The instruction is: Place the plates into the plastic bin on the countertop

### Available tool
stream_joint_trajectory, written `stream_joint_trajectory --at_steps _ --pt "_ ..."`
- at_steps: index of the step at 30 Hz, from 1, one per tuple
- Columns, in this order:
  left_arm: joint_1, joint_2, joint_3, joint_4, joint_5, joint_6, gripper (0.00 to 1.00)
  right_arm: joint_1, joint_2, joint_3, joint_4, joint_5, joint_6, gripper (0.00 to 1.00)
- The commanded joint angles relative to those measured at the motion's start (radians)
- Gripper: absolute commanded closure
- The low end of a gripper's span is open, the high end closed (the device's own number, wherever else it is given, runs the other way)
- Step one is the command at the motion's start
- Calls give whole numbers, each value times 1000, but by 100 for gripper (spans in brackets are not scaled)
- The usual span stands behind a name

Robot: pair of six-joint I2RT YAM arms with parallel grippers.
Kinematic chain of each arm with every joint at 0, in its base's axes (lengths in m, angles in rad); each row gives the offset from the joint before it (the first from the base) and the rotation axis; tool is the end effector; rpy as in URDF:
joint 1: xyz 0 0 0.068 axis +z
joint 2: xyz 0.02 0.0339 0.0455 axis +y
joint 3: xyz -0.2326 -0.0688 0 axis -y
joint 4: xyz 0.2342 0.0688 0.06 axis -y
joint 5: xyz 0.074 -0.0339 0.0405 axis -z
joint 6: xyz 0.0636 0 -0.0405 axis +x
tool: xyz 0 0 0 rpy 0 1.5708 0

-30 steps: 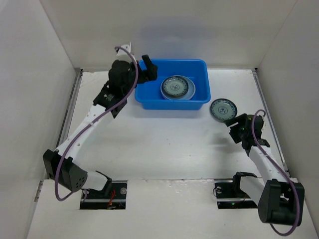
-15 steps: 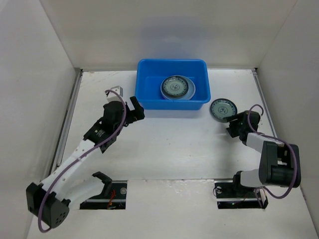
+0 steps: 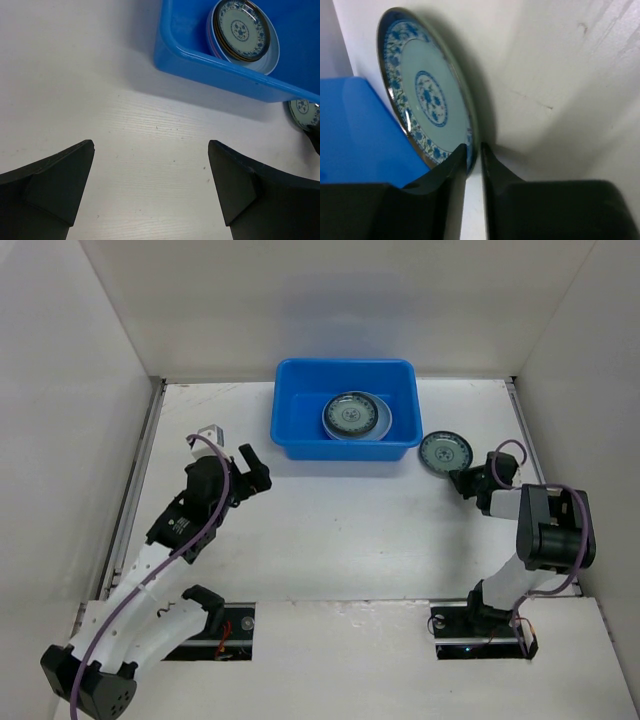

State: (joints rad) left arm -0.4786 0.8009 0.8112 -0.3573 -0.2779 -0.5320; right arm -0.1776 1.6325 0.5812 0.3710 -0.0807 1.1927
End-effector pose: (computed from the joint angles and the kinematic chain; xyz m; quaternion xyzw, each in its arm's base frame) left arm 0.2022 -0.0853 0.2969 -0.1012 0.8083 -0.1762 0.5527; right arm 0.3055 -0.0496 0.0857 0.5572 0.7093 0.2410 0.3584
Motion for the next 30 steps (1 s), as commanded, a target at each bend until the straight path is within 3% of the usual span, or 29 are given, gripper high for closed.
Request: stream_joint_trajectory --at_steps 1,5,11,17,24,30 --pt "19 -34 -3 -25 -12 -3 0 -12 38 35 54 7 27 85" --pt "28 -39 -3 -28 -7 -3 0 -23 14 60 51 4 30 100" --pt "31 -25 -1 -20 -4 4 0 -30 -127 155 -35 -2 2 100" --pt "33 -3 -3 -5 12 7 0 -6 -217 365 -211 -7 -88 100" --pt "42 -9 -17 -12 20 12 0 166 -160 649 -418 -53 -244 100" --pt "54 -45 -35 -46 32 6 0 361 10 916 -628 -19 -433 100"
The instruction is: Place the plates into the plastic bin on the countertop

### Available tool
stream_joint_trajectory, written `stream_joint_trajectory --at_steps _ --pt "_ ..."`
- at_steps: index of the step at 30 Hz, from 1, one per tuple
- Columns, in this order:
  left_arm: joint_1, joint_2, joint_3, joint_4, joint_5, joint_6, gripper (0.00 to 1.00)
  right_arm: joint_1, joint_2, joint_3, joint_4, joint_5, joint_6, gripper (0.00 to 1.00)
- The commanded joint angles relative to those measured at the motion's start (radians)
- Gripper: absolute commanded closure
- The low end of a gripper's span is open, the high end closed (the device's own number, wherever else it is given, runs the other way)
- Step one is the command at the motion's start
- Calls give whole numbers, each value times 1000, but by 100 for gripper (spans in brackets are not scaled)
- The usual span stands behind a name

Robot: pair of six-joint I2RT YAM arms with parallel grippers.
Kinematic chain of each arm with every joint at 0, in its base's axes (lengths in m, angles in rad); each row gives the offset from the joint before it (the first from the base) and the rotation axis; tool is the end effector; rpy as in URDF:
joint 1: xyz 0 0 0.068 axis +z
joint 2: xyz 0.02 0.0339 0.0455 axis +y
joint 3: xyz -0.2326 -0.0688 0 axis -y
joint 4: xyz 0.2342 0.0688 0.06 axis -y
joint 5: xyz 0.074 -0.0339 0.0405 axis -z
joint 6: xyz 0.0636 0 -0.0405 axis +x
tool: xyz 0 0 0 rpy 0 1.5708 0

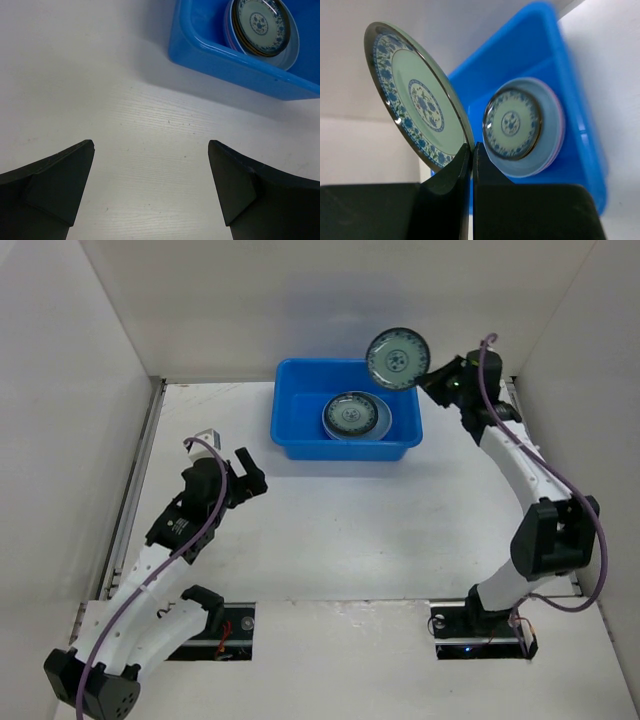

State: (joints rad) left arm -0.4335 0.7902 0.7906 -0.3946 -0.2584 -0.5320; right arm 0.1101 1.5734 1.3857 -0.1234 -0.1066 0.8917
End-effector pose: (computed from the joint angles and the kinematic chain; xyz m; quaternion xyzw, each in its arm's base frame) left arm 0.2025 -0.0758 0.2868 -0.1120 0.8204 -0.1605 0.5372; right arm 0.3894 0.0499 0.3193 0.2784 0.7581 0.3202 0.4953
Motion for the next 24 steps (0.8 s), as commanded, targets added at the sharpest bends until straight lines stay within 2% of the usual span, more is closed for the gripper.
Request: stream_joint_trajectory --at_steps 1,7,17,20,24 --pt "11 -39 -17 -10 15 4 0 90 89 127 -140 16 -143 100" --pt "12 -97 -53 -33 8 -20 0 179 252 262 -166 76 -215 99" --pt "52 -170 -99 -95 5 -43 0 230 465 437 -248 165 -287 95" --pt "63 -189 -105 -110 5 -48 0 234 507 472 -274 177 -300 90" --pt "72 -207 -113 -124 5 -48 0 240 524 484 -291 206 -312 77"
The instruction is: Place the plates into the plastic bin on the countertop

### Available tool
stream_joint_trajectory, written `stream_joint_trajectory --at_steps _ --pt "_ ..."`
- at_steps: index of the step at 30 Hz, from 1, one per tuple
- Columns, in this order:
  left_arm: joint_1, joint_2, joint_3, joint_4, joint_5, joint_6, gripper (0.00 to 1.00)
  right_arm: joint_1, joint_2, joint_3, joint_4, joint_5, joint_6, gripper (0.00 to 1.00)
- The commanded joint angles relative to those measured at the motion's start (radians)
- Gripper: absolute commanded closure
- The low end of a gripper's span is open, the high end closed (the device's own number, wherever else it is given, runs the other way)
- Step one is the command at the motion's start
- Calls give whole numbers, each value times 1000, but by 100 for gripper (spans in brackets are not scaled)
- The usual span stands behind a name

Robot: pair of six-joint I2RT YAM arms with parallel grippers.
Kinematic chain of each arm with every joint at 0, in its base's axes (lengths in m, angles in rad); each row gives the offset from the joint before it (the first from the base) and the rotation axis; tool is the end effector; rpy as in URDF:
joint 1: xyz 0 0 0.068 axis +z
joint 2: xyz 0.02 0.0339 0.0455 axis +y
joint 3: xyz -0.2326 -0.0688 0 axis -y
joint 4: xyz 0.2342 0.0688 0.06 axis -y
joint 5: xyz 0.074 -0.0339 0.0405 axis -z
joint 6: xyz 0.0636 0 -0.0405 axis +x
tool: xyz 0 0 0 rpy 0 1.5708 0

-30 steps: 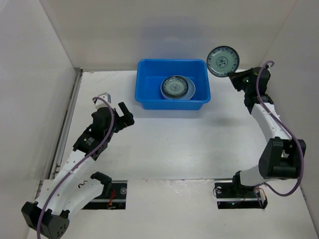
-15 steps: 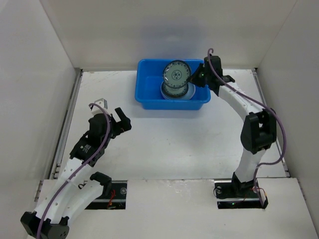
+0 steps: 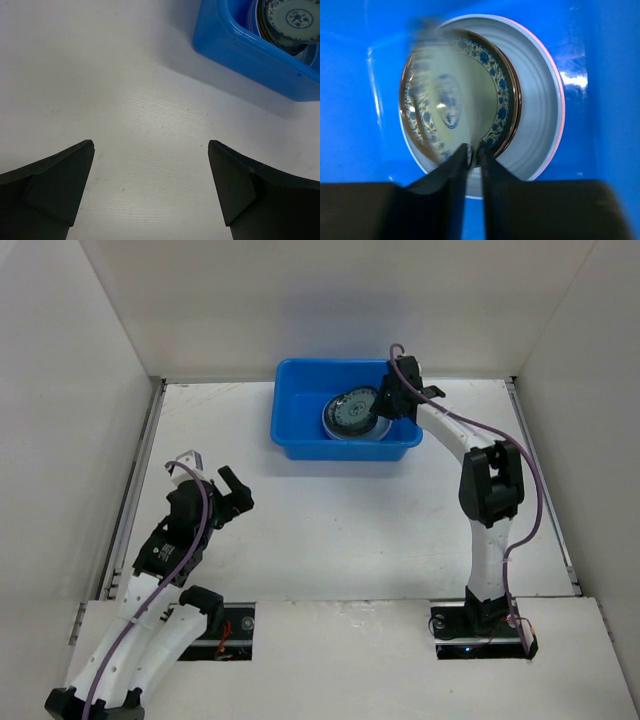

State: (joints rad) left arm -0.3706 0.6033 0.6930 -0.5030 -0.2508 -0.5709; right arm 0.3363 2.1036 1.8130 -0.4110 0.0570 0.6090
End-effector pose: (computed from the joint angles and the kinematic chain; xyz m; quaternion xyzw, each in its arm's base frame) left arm 0.1740 -0.0507 0.2717 -0.1511 0.8196 -0.1528 0.5311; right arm 0.4588 0.1565 0.2155 0.1351 0.8966 0.1686 0.3865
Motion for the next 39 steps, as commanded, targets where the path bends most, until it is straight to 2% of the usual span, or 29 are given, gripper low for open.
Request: stream_joint_trajectory --at_steps 1,7,12,16,22,26,28,34,39 --pt "12 -23 -18 -17 -2 -9 0 16 -10 52 -3 53 -32 73" --pt "22 -11 -15 -29 7 2 0 26 -72 5 -2 109 -45 42" --pt "17 -4 5 -34 7 8 0 62 -210 -29 3 196 -93 30" --pt "3 10 8 -35 7 19 0 137 -376 -81 32 344 -187 18" --pt "-9 33 -6 -25 7 45 0 290 -649 -344 193 594 -345 9" --pt "-20 44 -7 -26 -18 46 0 387 -868 -599 311 756 -376 0" --pt "-26 47 -9 -23 -48 31 0 428 -960 -705 339 840 -387 0" --pt "-75 52 -12 -16 -142 6 0 525 -1189 -932 308 1032 -379 0" --pt "-104 52 3 -34 -195 19 0 547 -1349 -1029 247 1075 -344 0"
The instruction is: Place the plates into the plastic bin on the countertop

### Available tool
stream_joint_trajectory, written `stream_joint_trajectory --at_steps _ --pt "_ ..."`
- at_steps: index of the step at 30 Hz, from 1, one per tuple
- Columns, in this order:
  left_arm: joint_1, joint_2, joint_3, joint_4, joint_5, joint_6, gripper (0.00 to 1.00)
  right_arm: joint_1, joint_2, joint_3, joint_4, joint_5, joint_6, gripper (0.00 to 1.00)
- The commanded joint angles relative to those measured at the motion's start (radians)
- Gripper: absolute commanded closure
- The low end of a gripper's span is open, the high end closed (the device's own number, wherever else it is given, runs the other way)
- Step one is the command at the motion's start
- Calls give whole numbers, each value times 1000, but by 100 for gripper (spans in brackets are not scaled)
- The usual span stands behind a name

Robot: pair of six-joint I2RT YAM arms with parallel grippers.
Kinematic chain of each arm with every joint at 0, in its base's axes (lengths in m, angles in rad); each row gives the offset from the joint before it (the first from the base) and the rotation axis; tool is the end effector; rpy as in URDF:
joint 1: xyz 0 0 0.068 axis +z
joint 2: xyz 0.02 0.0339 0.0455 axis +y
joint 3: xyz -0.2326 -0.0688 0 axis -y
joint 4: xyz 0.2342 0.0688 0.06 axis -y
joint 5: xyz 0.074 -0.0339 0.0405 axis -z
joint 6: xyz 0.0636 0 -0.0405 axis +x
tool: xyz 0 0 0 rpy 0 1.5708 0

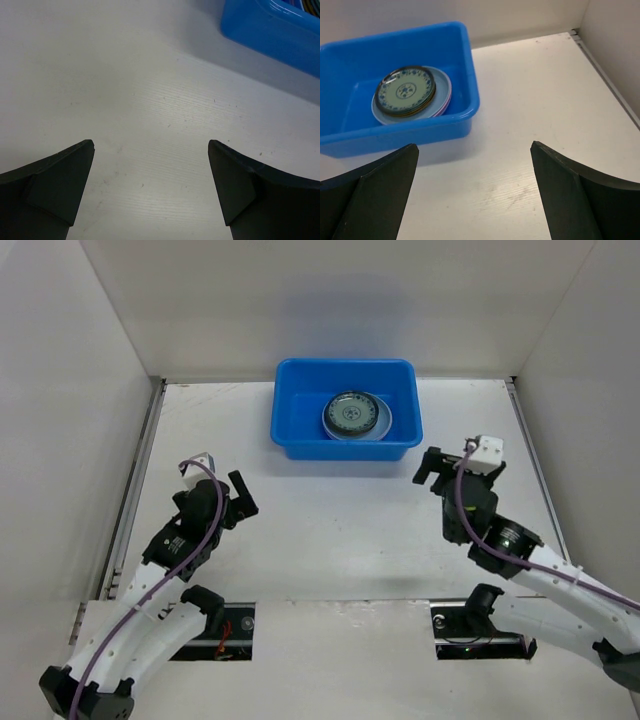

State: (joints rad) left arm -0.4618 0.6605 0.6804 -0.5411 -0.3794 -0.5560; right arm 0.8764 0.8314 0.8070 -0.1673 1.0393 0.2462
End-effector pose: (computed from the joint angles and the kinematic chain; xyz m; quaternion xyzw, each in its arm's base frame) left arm 0.1758 -0.0612 0.2546 -0.1344 0.8445 -0.0972 0.5092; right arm 0.1721 0.1210 0.3194 0.0928 0.7346 -0.0304 0.6714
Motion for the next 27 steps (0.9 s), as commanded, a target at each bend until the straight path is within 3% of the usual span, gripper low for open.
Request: stream_joint_trajectory --at_steps 1,15,27 --pt "-13 -9 16 7 -72 7 0 -1 -107 -41 0 87 19 0" --pt "81 -38 -5 32 -87 24 0 -228 -458 -224 -46 7 -5 0" --pt "76 -53 -22 44 -88 18 0 -293 -518 -233 -115 -42 7 0"
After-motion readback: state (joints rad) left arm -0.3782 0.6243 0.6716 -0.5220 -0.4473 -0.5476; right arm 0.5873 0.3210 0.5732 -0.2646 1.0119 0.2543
